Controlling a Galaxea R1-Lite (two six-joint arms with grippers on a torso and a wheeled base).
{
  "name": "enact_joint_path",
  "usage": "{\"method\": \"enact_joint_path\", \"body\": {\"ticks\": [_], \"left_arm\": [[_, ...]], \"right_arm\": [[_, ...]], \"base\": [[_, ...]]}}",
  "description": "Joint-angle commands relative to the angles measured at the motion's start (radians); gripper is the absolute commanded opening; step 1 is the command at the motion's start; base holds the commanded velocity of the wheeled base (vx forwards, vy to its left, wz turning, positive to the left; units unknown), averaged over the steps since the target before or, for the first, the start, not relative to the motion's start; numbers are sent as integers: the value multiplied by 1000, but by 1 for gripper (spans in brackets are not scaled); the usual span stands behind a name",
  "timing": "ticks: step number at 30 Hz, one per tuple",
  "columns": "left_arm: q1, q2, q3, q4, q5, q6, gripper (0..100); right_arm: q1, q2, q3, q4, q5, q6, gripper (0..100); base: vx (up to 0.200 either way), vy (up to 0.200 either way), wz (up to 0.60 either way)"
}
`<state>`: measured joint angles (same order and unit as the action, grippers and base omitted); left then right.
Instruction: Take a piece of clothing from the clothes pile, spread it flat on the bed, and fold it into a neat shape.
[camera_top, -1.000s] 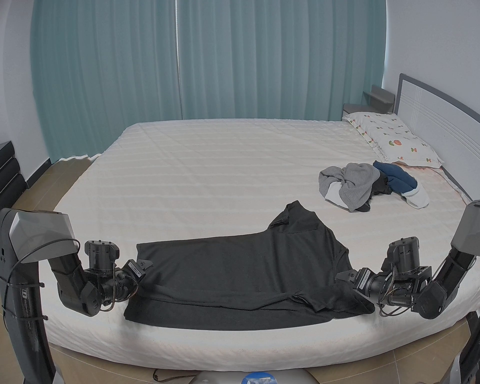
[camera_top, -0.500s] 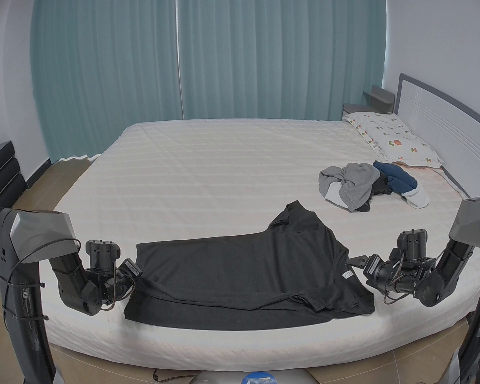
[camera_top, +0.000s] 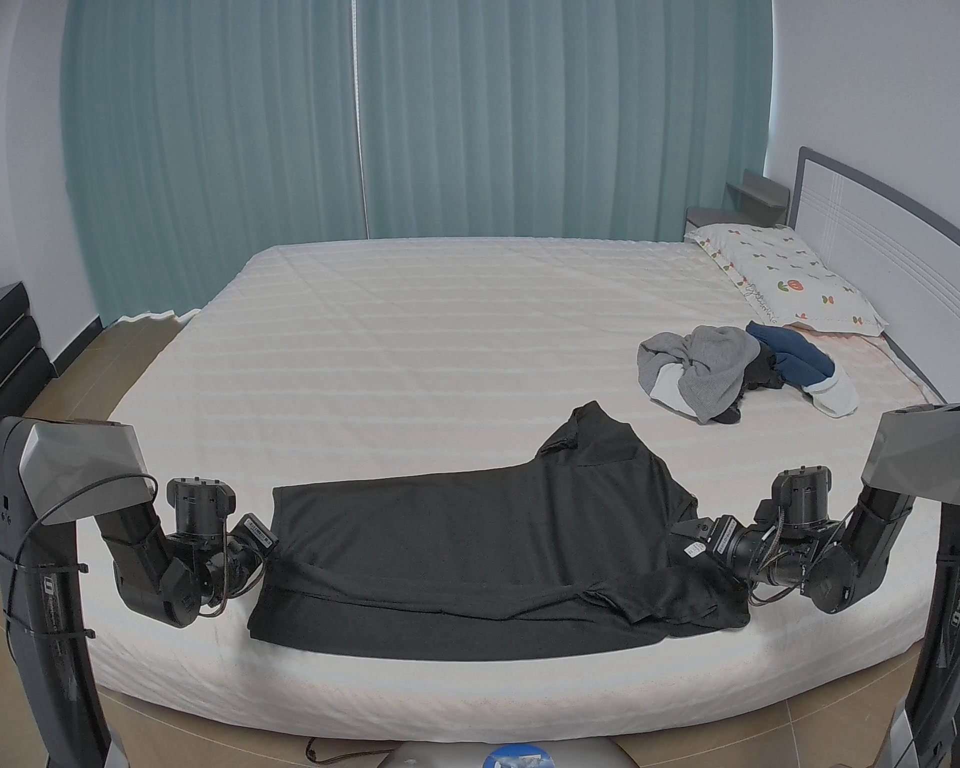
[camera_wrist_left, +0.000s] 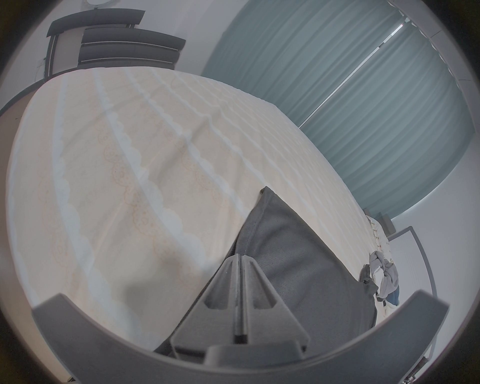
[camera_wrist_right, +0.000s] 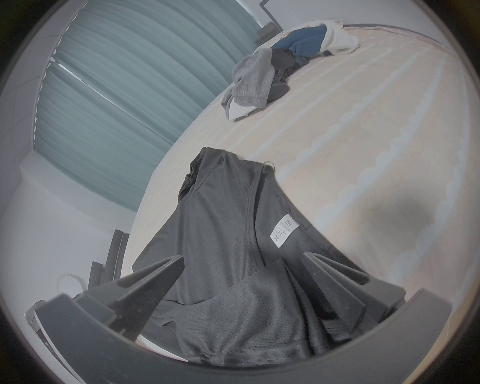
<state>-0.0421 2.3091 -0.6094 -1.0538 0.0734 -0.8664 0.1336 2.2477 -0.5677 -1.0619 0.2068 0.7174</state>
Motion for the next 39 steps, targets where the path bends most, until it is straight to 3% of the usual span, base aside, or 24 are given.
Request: {"method": "enact_joint_path", "body": {"ticks": [1, 13, 21, 27, 39], "left_arm": [[4, 3, -3, 2, 0, 0, 0], [5, -25, 8, 5, -6, -2, 0], [31, -82, 40, 21, -107, 0, 0], [41, -105, 63, 112, -210, 60, 0], [34, -96, 65, 107, -230, 76, 0]], "right_arm": [[-2, 64, -12, -10, 28, 2, 100], [-3, 38, 15, -59, 46, 0, 100], [-25, -40, 109, -58, 88, -15, 100], [-39, -74, 160, -56, 141, -69, 100], [-39, -46, 160, -59, 149, -82, 100]], "base": [[0, 0, 0], [0, 0, 0], [0, 0, 0], [0, 0, 0], [0, 0, 0]]}}
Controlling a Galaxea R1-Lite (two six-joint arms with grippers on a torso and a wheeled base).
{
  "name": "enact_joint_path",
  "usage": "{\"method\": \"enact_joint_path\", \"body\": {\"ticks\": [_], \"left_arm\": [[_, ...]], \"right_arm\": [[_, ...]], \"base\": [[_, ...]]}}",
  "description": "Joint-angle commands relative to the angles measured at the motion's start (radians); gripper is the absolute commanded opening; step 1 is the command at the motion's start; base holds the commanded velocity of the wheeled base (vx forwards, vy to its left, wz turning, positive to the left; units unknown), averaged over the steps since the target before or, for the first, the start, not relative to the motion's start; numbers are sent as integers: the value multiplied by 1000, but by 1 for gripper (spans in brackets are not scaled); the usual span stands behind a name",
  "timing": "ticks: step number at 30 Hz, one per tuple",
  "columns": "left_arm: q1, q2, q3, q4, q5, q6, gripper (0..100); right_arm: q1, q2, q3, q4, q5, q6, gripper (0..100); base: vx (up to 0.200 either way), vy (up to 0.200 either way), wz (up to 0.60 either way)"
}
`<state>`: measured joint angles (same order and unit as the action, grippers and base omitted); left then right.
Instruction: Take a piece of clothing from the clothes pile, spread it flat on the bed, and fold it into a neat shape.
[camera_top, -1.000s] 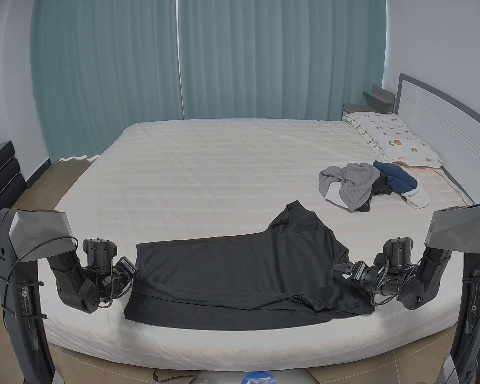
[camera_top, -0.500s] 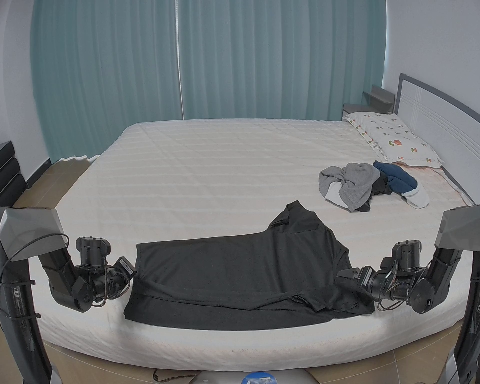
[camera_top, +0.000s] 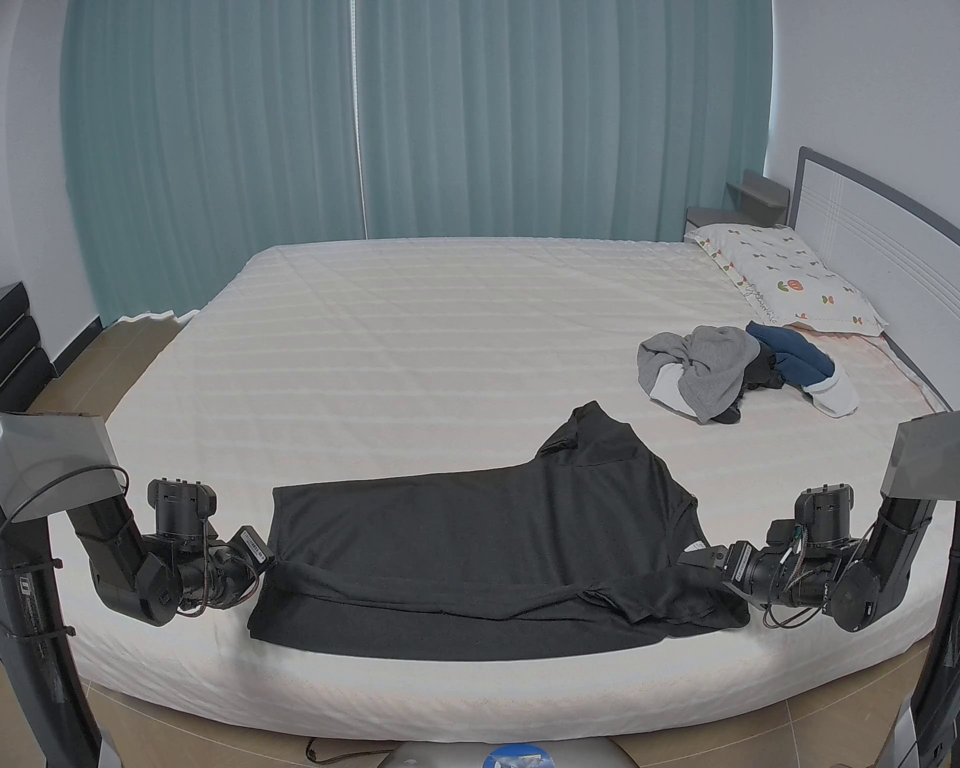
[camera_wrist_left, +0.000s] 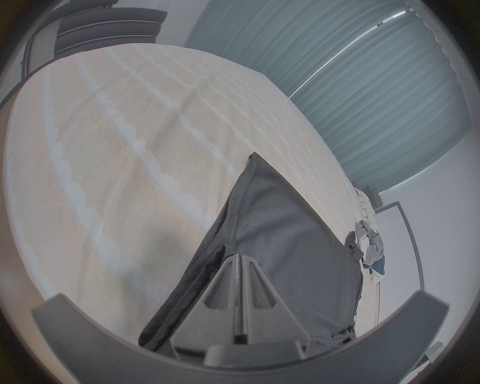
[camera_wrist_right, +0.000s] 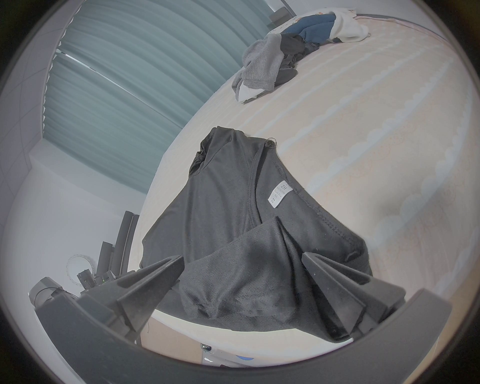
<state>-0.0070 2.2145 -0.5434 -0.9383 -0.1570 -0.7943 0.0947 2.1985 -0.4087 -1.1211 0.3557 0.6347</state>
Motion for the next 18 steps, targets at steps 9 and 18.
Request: {"method": "enact_joint_path", "body": {"ticks": [9, 18], "left_arm": [[-2, -1, 7, -5, 2, 6, 100], [-54, 2, 10, -7, 1, -2, 100]], "right_arm": [[0, 4, 1, 0, 0, 2, 100], [0, 3, 1, 0, 0, 3, 100]], "base": [[0, 0, 0], [0, 0, 0]]}}
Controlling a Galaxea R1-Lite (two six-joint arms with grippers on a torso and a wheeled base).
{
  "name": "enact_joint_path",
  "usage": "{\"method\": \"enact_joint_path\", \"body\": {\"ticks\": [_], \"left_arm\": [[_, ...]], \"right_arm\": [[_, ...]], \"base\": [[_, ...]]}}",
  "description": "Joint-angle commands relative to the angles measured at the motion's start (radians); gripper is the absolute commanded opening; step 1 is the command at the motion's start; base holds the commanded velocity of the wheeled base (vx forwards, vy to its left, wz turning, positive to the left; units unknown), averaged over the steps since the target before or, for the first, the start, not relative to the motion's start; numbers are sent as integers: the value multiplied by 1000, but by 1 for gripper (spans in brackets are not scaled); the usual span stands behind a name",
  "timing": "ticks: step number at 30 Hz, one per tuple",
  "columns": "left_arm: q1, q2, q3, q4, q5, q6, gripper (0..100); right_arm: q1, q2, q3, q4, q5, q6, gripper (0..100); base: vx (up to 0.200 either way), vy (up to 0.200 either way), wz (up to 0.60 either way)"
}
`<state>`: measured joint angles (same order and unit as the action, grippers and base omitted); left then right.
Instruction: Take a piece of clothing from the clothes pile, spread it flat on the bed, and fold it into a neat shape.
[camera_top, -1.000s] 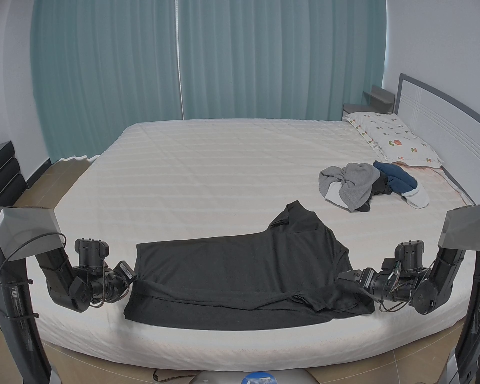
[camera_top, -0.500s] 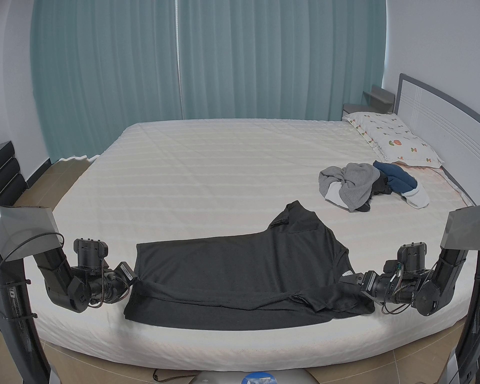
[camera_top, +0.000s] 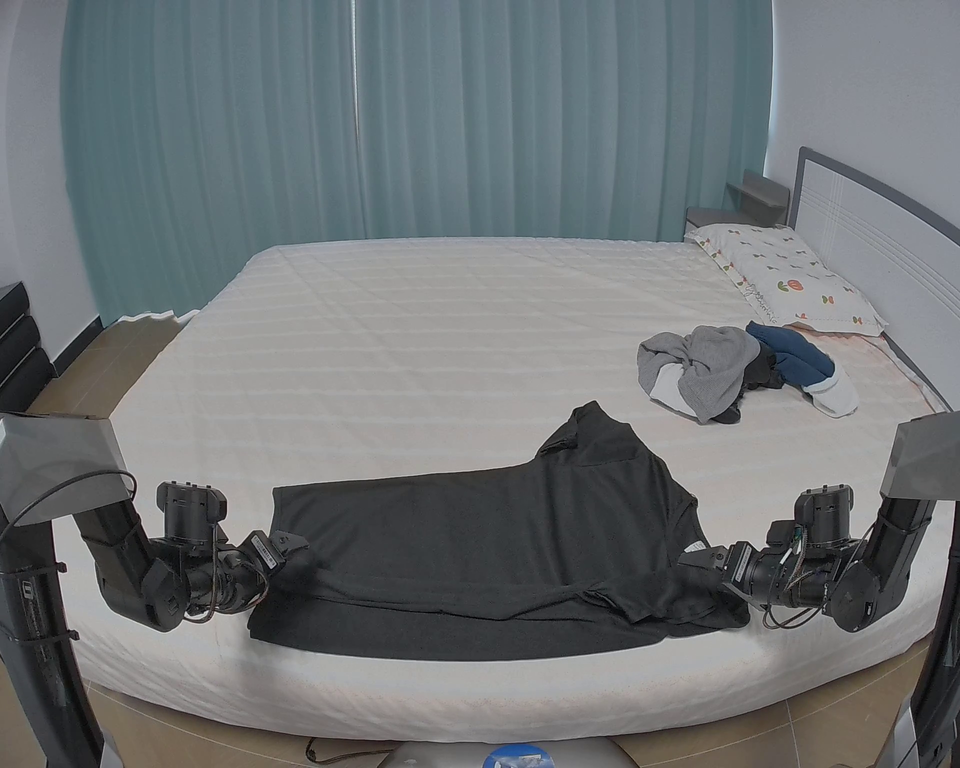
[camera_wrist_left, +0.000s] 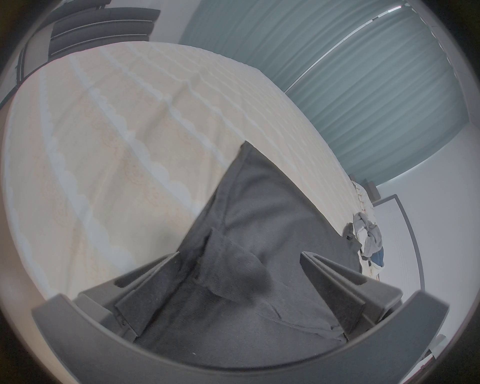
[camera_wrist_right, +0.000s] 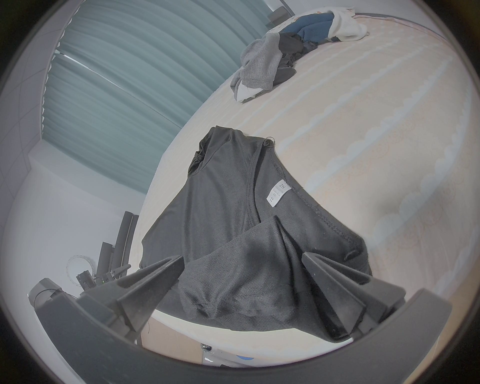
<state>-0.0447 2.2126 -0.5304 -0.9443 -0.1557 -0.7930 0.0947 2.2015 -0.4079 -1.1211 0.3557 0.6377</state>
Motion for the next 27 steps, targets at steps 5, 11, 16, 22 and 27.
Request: {"method": "enact_joint_path", "body": {"ticks": [5, 11, 16, 22, 27], "left_arm": [[-30, 7, -8, -2, 10, -5, 100], [-27, 39, -28, -2, 42, -3, 0], [-26, 24, -26, -2, 93, -9, 0], [-26, 27, -37, -1, 148, -26, 0], [-15, 29, -37, 10, 150, -26, 0]], "right_arm": [[0, 0, 0, 0, 0, 2, 100], [5, 0, 0, 0, 0, 2, 100], [5, 0, -2, -2, 0, 5, 100], [13, 0, -2, -3, 2, 7, 100], [28, 26, -19, -23, 2, 14, 100]], "base": [[0, 0, 0], [0, 0, 0], [0, 0, 0], [0, 0, 0], [0, 0, 0]]}}
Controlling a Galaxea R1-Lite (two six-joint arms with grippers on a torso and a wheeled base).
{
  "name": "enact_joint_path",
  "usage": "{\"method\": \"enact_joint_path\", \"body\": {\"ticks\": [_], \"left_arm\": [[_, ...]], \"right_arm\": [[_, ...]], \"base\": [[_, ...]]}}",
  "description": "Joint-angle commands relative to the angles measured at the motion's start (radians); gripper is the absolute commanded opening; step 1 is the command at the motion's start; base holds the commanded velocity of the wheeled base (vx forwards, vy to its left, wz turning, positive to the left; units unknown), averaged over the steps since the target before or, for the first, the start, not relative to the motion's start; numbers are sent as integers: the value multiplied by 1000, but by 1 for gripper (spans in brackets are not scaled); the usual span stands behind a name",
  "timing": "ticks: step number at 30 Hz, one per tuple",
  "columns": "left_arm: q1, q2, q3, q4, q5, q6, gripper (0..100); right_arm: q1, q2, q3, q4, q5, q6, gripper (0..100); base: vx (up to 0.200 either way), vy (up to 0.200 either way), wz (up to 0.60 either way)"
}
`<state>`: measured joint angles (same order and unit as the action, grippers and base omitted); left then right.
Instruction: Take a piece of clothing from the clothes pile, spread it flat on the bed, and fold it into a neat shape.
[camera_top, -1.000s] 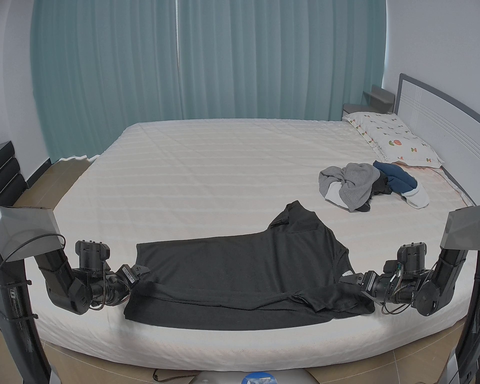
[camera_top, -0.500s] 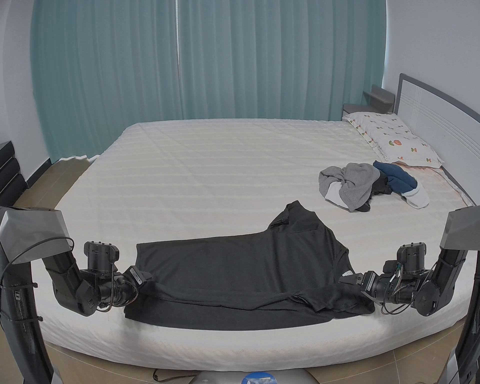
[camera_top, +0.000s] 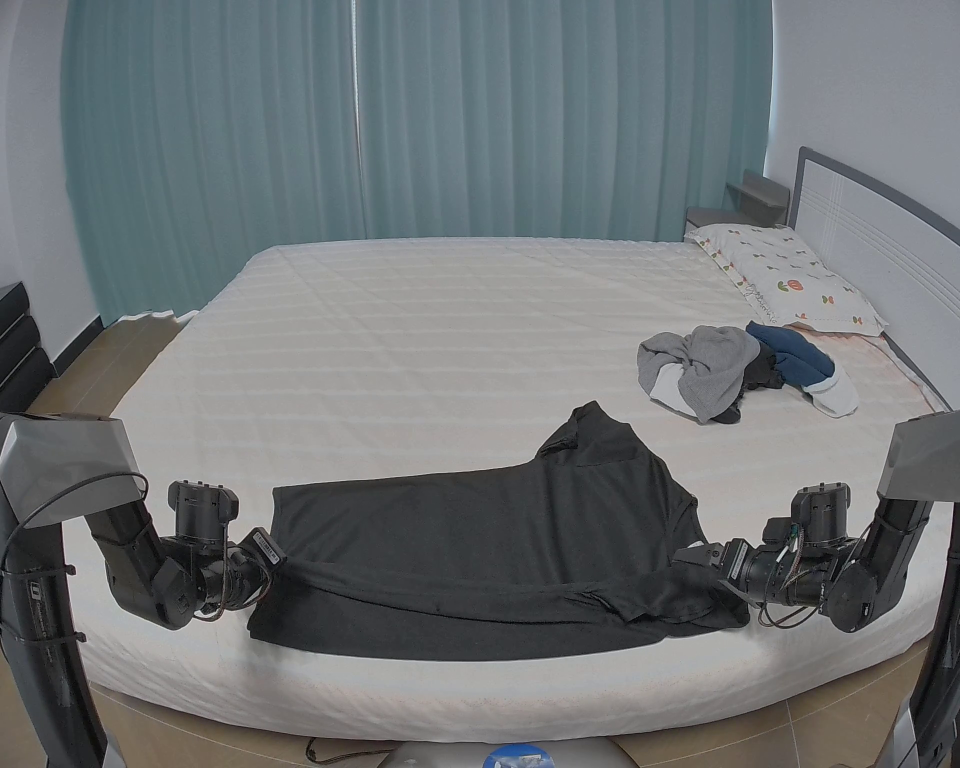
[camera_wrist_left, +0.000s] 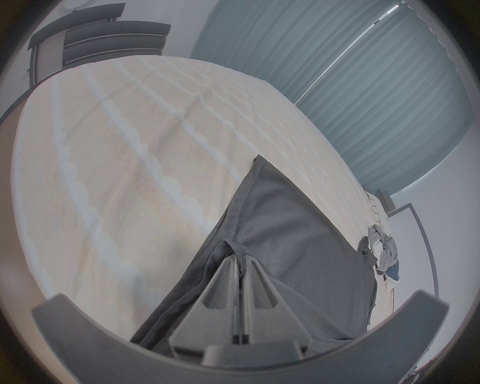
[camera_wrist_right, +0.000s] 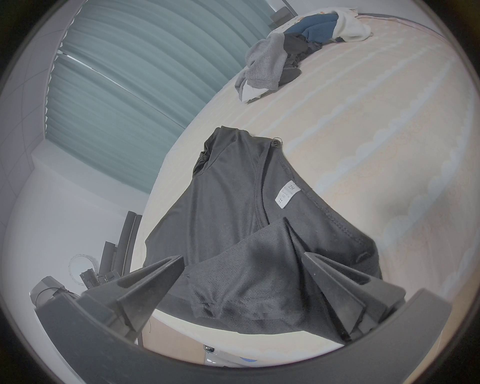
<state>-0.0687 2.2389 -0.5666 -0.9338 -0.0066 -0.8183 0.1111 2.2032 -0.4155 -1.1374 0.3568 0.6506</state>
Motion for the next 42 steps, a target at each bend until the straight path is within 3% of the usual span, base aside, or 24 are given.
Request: {"method": "enact_joint_path", "body": {"ticks": [1, 19, 20, 37, 42], "left_arm": [[10, 2, -1, 0, 0, -1, 0], [12, 5, -4, -11, -1, -7, 0], [12, 5, -4, -10, -1, -7, 0], [10, -4, -9, -13, 0, -9, 0], [7, -4, -30, -13, 0, -74, 0]], "right_arm": [[15, 38, -16, -15, -2, 0, 100], [45, 161, -98, -50, -13, -9, 100], [44, 164, -104, -51, -15, -9, 0], [-5, 122, -144, -59, -33, -2, 0], [-17, 101, -160, -82, -36, -2, 0]], "base": [[0, 0, 0], [0, 0, 0], [0, 0, 0], [0, 0, 0], [0, 0, 0]]}}
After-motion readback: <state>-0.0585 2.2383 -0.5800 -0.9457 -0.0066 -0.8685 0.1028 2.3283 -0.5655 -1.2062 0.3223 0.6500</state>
